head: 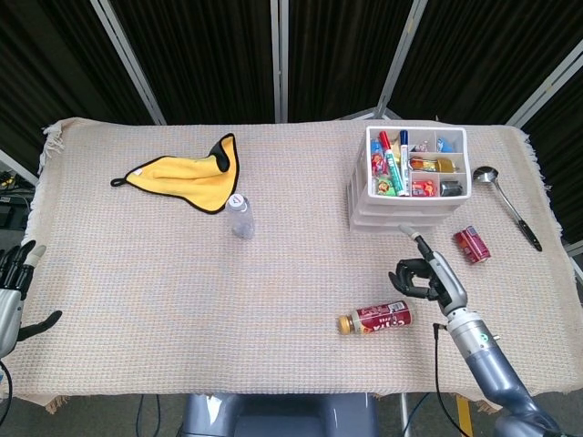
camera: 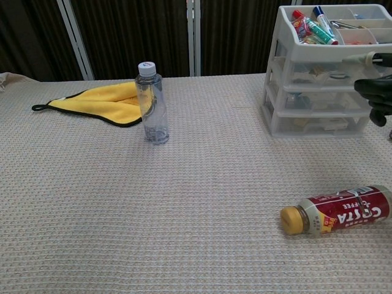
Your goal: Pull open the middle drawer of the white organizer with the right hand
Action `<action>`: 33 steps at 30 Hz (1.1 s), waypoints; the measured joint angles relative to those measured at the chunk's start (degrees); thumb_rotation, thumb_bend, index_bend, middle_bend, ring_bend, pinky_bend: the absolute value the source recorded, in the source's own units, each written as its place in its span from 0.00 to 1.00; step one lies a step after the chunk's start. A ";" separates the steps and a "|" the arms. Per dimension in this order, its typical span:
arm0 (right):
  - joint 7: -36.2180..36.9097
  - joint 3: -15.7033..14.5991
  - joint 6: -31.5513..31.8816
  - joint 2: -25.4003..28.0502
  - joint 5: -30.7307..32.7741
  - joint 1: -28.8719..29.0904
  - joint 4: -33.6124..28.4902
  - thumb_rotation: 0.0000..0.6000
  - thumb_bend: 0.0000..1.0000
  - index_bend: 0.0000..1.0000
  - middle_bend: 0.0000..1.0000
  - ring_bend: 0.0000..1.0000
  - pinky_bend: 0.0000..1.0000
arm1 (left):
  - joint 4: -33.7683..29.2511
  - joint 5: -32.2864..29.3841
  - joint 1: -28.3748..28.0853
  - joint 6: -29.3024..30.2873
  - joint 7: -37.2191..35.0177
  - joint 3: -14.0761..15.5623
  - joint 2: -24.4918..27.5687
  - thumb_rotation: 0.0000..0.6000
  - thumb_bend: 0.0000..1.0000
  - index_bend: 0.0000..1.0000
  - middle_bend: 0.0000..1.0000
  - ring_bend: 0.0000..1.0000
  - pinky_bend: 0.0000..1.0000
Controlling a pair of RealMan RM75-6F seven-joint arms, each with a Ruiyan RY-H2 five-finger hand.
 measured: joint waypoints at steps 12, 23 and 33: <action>6.76 2.33 -7.41 -5.64 4.38 3.38 8.22 1.00 0.33 0.06 0.76 0.80 0.66 | -0.09 -0.25 -0.04 -0.26 0.24 -0.06 0.05 1.00 0.12 0.00 0.00 0.00 0.00; 9.49 4.28 -10.16 -8.24 6.28 4.59 12.36 1.00 0.33 0.06 0.75 0.80 0.66 | -0.33 -0.57 -0.21 -0.90 0.94 -0.03 0.00 1.00 0.12 0.00 0.00 0.00 0.00; 10.72 5.30 -11.93 -9.85 8.05 4.88 16.14 1.00 0.33 0.06 0.75 0.80 0.66 | -0.52 -0.63 -0.27 -1.06 1.30 -0.01 -0.03 1.00 0.12 0.00 0.00 0.00 0.00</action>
